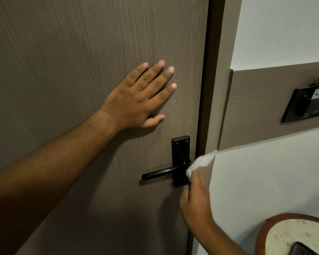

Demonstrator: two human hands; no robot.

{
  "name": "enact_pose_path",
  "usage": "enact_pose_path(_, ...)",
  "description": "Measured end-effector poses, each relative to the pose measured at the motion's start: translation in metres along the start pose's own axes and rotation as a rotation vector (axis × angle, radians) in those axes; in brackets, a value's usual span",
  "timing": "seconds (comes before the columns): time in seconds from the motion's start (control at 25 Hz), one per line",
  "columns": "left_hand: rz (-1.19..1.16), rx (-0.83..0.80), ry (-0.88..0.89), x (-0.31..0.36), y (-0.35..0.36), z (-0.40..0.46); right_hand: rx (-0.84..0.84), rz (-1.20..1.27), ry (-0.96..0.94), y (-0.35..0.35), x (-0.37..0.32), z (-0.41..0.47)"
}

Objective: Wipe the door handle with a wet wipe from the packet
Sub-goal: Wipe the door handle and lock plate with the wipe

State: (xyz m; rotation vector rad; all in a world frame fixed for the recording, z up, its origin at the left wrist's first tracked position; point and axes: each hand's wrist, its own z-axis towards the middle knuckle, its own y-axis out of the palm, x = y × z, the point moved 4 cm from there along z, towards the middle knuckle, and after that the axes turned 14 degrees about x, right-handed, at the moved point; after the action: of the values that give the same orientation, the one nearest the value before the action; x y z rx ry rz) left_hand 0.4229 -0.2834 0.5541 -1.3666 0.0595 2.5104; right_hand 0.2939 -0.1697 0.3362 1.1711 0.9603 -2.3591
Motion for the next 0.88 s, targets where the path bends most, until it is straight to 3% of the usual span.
enact_pose_path(0.28, -0.007, 0.004, -0.012, 0.007, -0.001, 0.001, 0.01, -0.467, -0.666, 0.04, -0.001, 0.013)
enact_pose_path(0.48, -0.037, -0.04, -0.027, 0.005, -0.001, -0.001, -0.032, -0.431, -1.086, 0.066, -0.043, -0.005)
enact_pose_path(0.64, -0.059, -0.081, -0.029, 0.006, -0.005, -0.002, -0.195, -0.31, -1.256, 0.078, -0.062, -0.024)
enact_pose_path(0.68, -0.064, -0.106, -0.035, 0.005, -0.007, -0.001, -0.237, -0.182, -1.196, 0.076, -0.067, -0.029)
enact_pose_path(0.72, -0.08, -0.132, -0.049, 0.004, -0.009, -0.001, -0.285, 0.018, -1.019, 0.07, -0.072, -0.032)
enact_pose_path(0.8, -0.154, -0.153, -0.122, 0.0, -0.02, -0.006, -0.322, 0.469, -0.396, 0.041, -0.082, -0.03)
enact_pose_path(0.88, -0.293, -0.147, -0.29, 0.004, -0.041, -0.029, -0.376, 0.756, 0.234, 0.021, -0.075, -0.026)
